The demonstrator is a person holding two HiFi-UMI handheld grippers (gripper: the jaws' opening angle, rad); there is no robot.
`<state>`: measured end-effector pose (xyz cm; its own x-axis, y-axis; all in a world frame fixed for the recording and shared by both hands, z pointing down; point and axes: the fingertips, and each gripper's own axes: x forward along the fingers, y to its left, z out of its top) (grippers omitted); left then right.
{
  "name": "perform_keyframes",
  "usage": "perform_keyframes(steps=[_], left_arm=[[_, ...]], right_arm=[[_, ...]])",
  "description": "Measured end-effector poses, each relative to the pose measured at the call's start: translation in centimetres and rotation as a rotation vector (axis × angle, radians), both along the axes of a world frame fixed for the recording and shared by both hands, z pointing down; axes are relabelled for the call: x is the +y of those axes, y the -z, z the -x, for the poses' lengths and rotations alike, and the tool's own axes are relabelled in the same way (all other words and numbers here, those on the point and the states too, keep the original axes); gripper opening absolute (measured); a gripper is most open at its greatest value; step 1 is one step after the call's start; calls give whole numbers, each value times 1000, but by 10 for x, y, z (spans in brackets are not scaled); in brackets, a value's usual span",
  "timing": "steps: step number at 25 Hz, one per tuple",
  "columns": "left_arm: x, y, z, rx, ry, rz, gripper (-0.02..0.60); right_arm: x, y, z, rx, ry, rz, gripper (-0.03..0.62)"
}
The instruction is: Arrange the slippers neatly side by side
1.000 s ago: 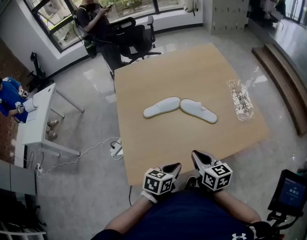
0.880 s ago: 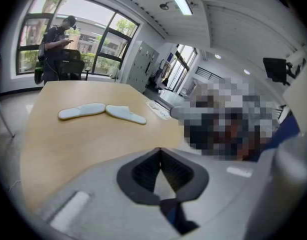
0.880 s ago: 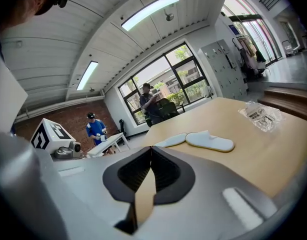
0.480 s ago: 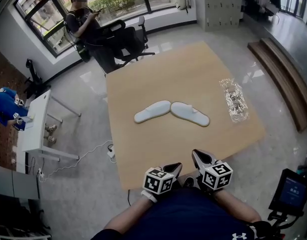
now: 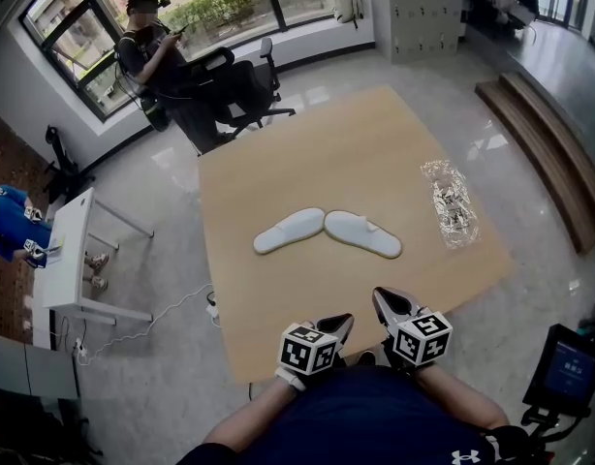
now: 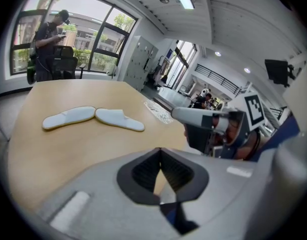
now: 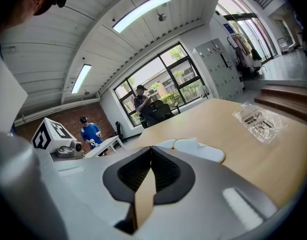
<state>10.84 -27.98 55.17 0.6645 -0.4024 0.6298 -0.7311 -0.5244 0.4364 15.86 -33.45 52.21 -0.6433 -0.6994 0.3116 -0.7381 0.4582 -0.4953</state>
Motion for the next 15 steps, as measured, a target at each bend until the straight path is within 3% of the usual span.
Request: perform_keyframes(steps=[6, 15], left_arm=[[-20, -2, 0, 9, -19, 1, 3], [-34, -24, 21, 39, 37, 79, 3]], right_arm=[[-20, -1, -1, 17, -18, 4, 11], [-37, -27, 28, 36, 42, 94, 11]])
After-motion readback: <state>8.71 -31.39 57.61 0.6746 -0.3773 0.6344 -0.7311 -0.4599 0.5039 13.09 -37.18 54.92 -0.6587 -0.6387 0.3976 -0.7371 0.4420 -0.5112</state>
